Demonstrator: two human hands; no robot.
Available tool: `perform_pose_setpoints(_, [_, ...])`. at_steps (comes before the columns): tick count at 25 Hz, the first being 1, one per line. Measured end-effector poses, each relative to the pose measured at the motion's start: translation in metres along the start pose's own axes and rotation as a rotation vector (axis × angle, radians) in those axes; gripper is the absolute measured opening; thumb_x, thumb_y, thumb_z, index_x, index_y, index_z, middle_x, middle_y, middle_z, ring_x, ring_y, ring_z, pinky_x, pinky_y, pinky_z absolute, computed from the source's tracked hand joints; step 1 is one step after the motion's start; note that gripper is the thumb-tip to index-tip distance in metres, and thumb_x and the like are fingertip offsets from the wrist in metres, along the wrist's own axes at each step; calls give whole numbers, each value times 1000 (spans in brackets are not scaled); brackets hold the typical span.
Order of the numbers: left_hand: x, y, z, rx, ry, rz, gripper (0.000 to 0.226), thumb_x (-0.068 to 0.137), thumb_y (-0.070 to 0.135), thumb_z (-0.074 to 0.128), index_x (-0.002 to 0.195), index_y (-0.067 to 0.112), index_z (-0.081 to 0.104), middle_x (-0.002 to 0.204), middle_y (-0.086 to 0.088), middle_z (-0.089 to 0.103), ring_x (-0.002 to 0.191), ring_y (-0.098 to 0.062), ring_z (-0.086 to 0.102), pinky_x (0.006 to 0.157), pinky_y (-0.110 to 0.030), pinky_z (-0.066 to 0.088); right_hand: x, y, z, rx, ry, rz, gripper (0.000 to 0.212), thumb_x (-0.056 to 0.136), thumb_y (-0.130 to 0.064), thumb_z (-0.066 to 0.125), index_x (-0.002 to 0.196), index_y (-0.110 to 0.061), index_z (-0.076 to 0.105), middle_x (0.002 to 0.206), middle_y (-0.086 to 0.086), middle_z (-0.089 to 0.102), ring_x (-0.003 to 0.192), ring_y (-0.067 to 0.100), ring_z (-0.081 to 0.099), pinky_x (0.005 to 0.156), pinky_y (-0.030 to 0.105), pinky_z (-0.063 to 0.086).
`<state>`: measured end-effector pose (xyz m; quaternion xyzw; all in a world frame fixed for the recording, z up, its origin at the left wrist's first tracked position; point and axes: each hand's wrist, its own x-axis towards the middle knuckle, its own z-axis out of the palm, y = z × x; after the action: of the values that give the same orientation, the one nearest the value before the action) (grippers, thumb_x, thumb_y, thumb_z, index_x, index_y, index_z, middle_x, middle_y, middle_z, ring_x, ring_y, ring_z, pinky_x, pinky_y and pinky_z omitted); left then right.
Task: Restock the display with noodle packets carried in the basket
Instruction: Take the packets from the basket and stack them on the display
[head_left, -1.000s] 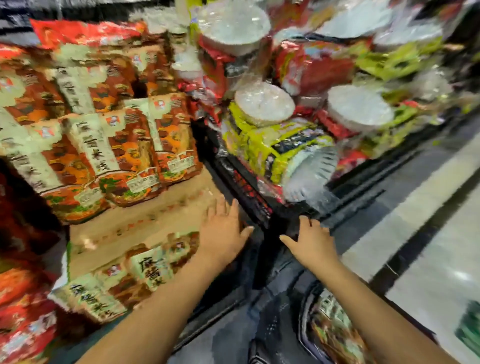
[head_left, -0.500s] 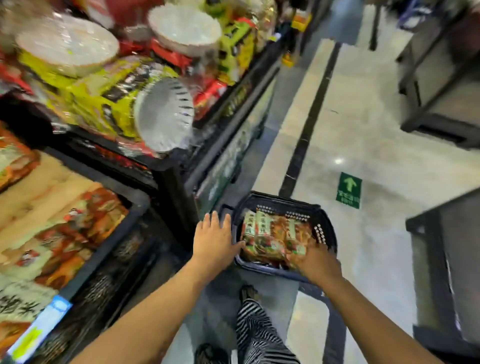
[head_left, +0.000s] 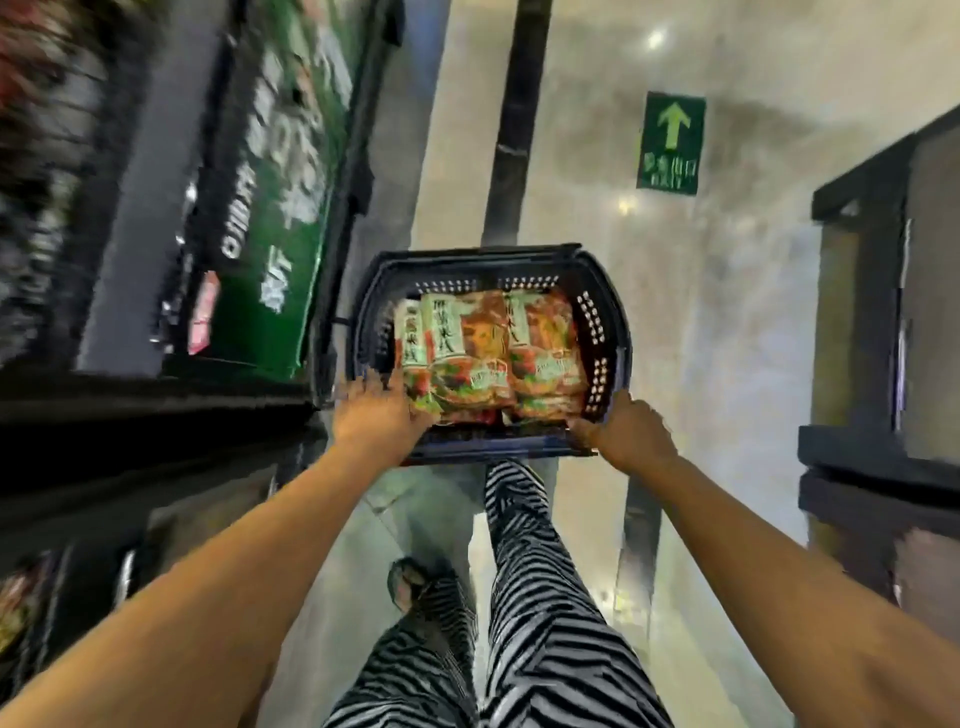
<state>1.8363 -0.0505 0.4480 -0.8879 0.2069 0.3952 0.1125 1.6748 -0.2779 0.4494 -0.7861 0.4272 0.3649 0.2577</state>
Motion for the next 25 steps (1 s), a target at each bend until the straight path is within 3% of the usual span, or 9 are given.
perform_pose_setpoints(2, [49,12,8,5,-36,-9,93,91,70,42,157,11,11,160,-17,23,146,-34,25,115,-48,30,47,0,3,21,9,-15,74,84,-68,54,125,-7,45,112,21,63,99,38,61,82,44,53])
perform_pose_setpoints(5, [117,22,34,-71,-42,-63,96,87,71,48,155,10,16,152,-17,37,138,-36,37,108,-46,39,118,-6,18,46,-63,-18,62,90,-50,60,132,-8,43,123,18,59,112,38,57,86,39,46])
perform_pose_setpoints(8, [172,34,62,-189,-72,-131,96,86,70,52,152,7,22,148,-21,41,133,-40,42,102,-48,41,186,-13,42,179,-94,-6,76,81,-52,70,135,-7,40,128,18,57,119,39,55,95,45,48])
perform_pose_setpoints(11, [223,47,95,-319,-121,-203,105,83,69,57,154,4,14,154,-24,31,137,-42,37,105,-50,41,248,-15,72,258,-79,109,89,82,-51,72,143,-2,30,141,24,44,130,40,43,106,48,41])
perform_pose_setpoints(16, [281,57,141,-614,17,-452,136,48,88,68,149,7,27,149,-20,39,135,-42,40,104,-55,43,310,-18,104,413,-3,260,96,73,-57,76,140,-3,34,141,17,47,130,37,45,106,47,40])
perform_pose_setpoints(19, [295,67,148,-798,120,-513,119,55,63,86,144,8,31,139,-12,51,127,-35,51,95,-44,52,324,-20,120,448,138,314,97,65,-59,80,134,-4,40,136,15,51,130,36,42,105,52,40])
perform_pose_setpoints(21, [297,72,145,-878,98,-521,99,63,49,87,137,4,39,121,-5,60,113,-27,60,66,-22,54,324,-23,121,469,233,357,100,61,-55,85,133,-5,37,136,15,50,131,36,38,107,52,38])
perform_pose_setpoints(22, [299,73,143,-889,72,-516,91,68,45,86,135,2,42,116,-4,60,110,-24,61,61,-17,50,326,-25,122,508,243,368,100,60,-53,87,132,-6,36,133,15,50,129,36,41,105,51,40])
perform_pose_setpoints(25, [304,70,138,-989,8,-430,73,73,35,85,131,5,52,122,-3,63,112,-21,60,80,-20,46,324,-29,118,645,161,361,99,55,-47,92,128,-9,37,124,10,58,113,31,57,98,48,49])
